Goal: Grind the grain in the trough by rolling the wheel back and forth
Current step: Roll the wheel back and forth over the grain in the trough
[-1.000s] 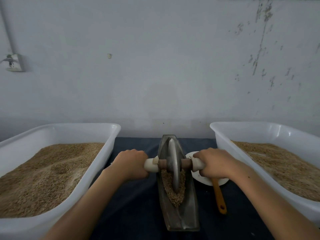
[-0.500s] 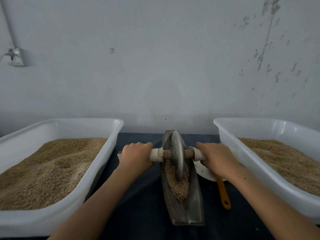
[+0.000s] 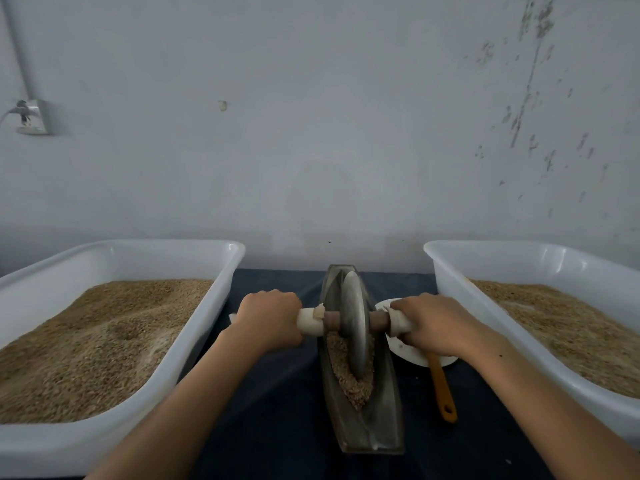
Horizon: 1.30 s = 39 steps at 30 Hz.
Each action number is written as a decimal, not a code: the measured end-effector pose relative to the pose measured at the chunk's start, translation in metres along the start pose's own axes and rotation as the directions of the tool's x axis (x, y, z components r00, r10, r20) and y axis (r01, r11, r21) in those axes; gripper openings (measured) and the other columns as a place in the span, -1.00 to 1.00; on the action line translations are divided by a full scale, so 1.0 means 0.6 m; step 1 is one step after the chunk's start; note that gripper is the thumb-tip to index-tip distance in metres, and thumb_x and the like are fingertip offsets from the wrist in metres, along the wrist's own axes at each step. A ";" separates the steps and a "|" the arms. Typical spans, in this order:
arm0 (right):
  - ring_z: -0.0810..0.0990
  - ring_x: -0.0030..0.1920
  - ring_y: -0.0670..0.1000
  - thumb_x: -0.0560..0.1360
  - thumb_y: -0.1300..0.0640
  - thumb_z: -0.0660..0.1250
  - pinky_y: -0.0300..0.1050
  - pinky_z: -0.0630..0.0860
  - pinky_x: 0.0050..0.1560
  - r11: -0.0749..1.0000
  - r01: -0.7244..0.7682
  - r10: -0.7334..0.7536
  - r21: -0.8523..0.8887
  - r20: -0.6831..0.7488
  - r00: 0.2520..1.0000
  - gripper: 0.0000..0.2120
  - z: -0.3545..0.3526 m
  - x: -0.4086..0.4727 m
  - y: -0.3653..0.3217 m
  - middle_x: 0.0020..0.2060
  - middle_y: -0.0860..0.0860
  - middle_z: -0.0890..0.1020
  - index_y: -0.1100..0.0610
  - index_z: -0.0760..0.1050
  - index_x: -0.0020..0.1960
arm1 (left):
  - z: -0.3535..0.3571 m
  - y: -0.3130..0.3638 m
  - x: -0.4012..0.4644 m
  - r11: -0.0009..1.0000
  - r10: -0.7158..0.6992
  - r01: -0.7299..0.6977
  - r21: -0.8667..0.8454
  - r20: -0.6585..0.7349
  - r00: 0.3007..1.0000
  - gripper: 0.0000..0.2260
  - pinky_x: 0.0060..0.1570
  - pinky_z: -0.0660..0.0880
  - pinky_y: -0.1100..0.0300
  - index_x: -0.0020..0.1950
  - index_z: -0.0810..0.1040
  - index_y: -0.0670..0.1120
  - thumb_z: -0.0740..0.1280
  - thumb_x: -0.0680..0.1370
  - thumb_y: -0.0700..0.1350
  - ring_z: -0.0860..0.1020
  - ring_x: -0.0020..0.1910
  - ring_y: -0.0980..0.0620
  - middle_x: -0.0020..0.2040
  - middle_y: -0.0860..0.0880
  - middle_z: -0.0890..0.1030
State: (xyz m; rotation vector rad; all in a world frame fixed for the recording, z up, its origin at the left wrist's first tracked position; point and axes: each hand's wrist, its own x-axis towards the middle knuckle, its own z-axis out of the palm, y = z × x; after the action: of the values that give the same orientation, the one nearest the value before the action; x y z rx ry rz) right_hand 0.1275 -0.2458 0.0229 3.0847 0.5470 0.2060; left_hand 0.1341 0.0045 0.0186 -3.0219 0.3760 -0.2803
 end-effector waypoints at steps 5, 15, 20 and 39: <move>0.52 -0.11 -0.05 0.52 0.08 0.28 -0.16 0.38 -0.12 1.000 -0.005 -0.002 -0.023 -0.279 0.960 -0.85 0.023 0.001 -0.007 -0.12 -0.11 0.56 -0.08 0.30 -0.09 | 0.017 0.002 -0.001 1.000 -0.013 0.016 0.015 -0.213 0.977 -0.80 -0.21 0.32 0.18 0.05 0.47 0.04 0.29 0.50 0.09 0.56 -0.11 0.02 -0.07 0.05 0.59; 0.39 -0.33 -0.13 0.42 0.10 0.30 -0.22 0.20 -0.39 0.998 0.010 -0.012 -0.070 -0.036 0.999 -0.74 0.002 0.007 0.001 -0.35 -0.14 0.43 -0.13 0.25 -0.28 | 0.008 -0.009 0.002 0.999 0.025 -0.024 -0.044 0.021 0.999 -0.75 -0.14 0.47 0.18 0.03 0.54 0.01 0.37 0.42 0.08 0.56 -0.13 0.04 -0.12 0.05 0.59; 0.44 -0.33 -0.15 0.39 0.10 0.34 -0.22 0.23 -0.40 0.998 0.019 -0.015 -0.059 0.070 0.997 -0.74 -0.012 0.008 0.001 -0.35 -0.13 0.48 -0.15 0.29 -0.30 | 0.003 -0.016 0.003 0.990 0.015 0.012 -0.142 0.188 0.982 -0.70 -0.08 0.50 0.15 0.06 0.53 0.00 0.42 0.40 0.08 0.55 -0.14 0.05 -0.17 0.07 0.53; 0.48 -0.24 -0.08 0.42 0.09 0.32 -0.19 0.31 -0.29 0.998 -0.022 0.020 -0.054 -0.040 0.999 -0.86 -0.001 0.007 -0.002 -0.29 -0.13 0.49 -0.12 0.39 -0.13 | 0.010 -0.004 -0.005 0.999 -0.023 0.022 -0.024 -0.021 1.000 -0.77 -0.14 0.45 0.19 0.03 0.52 0.01 0.35 0.45 0.08 0.57 -0.11 0.05 -0.09 0.05 0.59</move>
State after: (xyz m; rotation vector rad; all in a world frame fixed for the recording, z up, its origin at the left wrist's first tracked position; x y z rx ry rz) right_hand 0.1306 -0.2432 0.0241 3.0412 0.5020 0.2769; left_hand 0.1332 0.0080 0.0127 -3.0500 0.3494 -0.3128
